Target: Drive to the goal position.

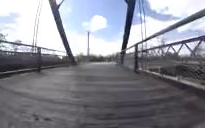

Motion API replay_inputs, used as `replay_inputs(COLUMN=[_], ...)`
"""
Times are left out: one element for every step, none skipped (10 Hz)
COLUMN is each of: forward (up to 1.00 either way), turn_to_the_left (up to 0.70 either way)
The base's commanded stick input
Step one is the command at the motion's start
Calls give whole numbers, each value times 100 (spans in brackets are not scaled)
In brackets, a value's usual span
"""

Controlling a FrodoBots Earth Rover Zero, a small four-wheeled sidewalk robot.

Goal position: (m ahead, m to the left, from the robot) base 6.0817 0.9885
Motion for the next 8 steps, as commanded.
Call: replay_inputs(forward=[100, 100, 100, 100, 100, 100, 100, 100], turn_to_the_left=[-21, -12, -3, 0, 0, 0, 0, 0])
